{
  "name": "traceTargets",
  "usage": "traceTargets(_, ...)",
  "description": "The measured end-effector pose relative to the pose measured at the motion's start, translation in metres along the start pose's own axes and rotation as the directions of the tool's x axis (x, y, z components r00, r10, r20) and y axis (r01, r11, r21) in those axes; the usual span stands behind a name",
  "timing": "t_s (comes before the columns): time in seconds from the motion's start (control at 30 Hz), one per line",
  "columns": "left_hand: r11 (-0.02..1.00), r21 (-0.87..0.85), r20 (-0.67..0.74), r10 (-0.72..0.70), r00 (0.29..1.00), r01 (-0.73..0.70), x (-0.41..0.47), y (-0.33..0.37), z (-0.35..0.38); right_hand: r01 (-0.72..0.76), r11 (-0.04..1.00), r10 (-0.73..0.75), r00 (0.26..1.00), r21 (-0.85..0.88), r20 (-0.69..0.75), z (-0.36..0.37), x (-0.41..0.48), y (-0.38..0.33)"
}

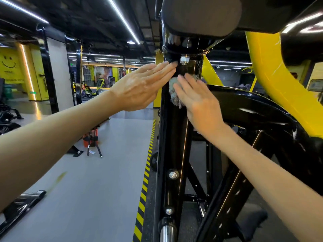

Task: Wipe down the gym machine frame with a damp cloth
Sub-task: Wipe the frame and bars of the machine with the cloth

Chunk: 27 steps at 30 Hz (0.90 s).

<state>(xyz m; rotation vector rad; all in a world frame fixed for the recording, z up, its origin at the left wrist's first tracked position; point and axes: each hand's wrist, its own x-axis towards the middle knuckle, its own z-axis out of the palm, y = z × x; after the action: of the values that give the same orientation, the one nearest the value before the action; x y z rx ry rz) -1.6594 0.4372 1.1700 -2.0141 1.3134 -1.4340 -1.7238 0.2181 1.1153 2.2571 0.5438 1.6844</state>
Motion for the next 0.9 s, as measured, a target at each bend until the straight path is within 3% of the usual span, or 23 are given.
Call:
traceTargets(0.17, 1.0, 0.006, 0.006, -0.025, 1.0, 0.025, 0.001, -0.001, -0.002, -0.037, 0.999, 0.038, 0.998, 0.021, -0.041, 0.009, -0.018, -0.014)
traceTargets(0.27, 1.0, 0.008, 0.018, -0.026, 1.0, 0.025, 0.002, -0.001, -0.004, 0.105, 0.994, -0.107, 0.993, 0.033, 0.048, 0.022, -0.089, -0.041)
traceTargets(0.37, 1.0, 0.006, 0.023, -0.028, 0.999, 0.028, 0.002, -0.002, -0.005, 0.293, 0.956, -0.279, 0.929, -0.021, 0.243, 0.027, -0.146, -0.059)
traceTargets(0.47, 1.0, -0.005, 0.038, -0.031, 0.999, 0.031, 0.002, -0.004, -0.005, 0.341, 0.94, -0.321, 0.903, -0.02, 0.286, 0.027, -0.145, -0.055)
traceTargets(0.57, 0.999, -0.022, 0.047, -0.041, 0.998, 0.042, 0.002, -0.002, -0.005, 0.262, 0.965, -0.256, 0.947, -0.003, 0.191, 0.02, -0.1, -0.045)
traceTargets(0.67, 0.998, -0.035, 0.044, -0.045, 0.998, 0.047, 0.003, -0.002, -0.006, 0.06, 0.998, -0.061, 0.998, 0.016, 0.032, 0.01, -0.036, -0.028)
traceTargets(0.77, 0.998, -0.037, 0.038, -0.049, 0.998, 0.051, 0.002, -0.002, -0.006, -0.083, 0.996, 0.084, 0.996, 0.006, -0.019, -0.001, 0.008, -0.01)
traceTargets(0.9, 0.998, -0.029, 0.02, -0.06, 0.998, 0.06, 0.002, 0.002, -0.004, -0.155, 0.988, 0.156, 0.986, 0.026, -0.059, 0.002, 0.008, -0.014)
